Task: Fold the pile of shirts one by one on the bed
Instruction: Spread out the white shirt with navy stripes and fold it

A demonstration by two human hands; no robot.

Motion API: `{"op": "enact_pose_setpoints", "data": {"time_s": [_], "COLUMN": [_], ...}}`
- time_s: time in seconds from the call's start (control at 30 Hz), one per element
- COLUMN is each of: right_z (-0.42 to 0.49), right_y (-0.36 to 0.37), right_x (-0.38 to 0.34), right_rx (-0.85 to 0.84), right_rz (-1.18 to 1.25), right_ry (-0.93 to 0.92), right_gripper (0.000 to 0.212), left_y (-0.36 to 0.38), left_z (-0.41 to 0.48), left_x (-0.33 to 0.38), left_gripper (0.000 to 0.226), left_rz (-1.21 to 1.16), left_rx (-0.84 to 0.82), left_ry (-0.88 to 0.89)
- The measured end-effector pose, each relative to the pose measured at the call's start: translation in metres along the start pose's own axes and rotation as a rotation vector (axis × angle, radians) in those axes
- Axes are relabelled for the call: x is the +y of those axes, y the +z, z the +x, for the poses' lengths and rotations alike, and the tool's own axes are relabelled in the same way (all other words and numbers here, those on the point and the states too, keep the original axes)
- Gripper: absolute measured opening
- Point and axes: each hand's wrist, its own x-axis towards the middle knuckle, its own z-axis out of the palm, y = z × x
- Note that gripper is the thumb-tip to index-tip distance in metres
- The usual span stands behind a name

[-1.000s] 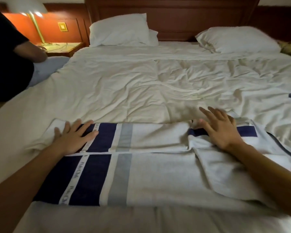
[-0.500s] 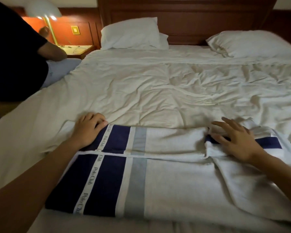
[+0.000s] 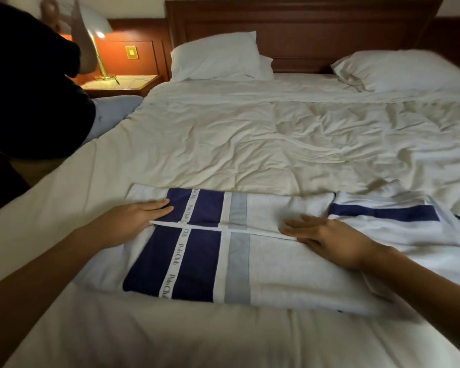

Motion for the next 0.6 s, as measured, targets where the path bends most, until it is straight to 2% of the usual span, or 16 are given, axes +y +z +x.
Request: {"op": "enact_pose_setpoints", "data": {"time_s": [0.13,0.27,0.33,0.4,0.43,0.5,0.53,0.6], "right_z": [-0.002,-0.004,-0.004,-0.001,0.003,0.019,0.03,0.058], "right_y": [-0.004,-0.009,-0.016,-0.023,-0.026,-0.025,-0.02,-0.002], "right_x": [-0.009,-0.022,-0.026,-0.029,-0.033,-0.045,-0.052,-0.07], "right_rx": [0.066,0.138,0.118,0.127,0.167,0.277,0.285,0.125], "right_rz": [-0.011,0.036,0.103,0.209,0.264,0.338,0.344,0.141], "right_ry": [0.034,-0.002,-0.001,0.057,0.094,0.146,0.167,0.206], "right_gripper": [0.038,0.022,0.009,0.005,0.007,0.012,0.019,0.045], "left_y": [-0.005,-0.002,-0.003,-0.013,-0.021,-0.038,-0.041,-0.032], "left_z": [0.012,0.013,0.015,0.016,0.015,0.018,0.025,0.044], "left_x": [-0.007,-0.005,-0.004,-0.007,-0.007,-0.003,-0.001,0.013], "left_gripper": [0.073,0.071,0.071,0.06,0.054,0.056,0.067,0.086], "left_rz": [0.004,0.06,0.012,-0.225,-0.408,-0.645,-0.69,-0.584], "left_rx": [-0.022,0.046,-0.114,-0.358,-0.439,-0.466,-0.435,-0.327], "left_ry": [-0.147,-0.192,-0.223,-0.287,-0.307,-0.395,-0.452,-0.522]}}
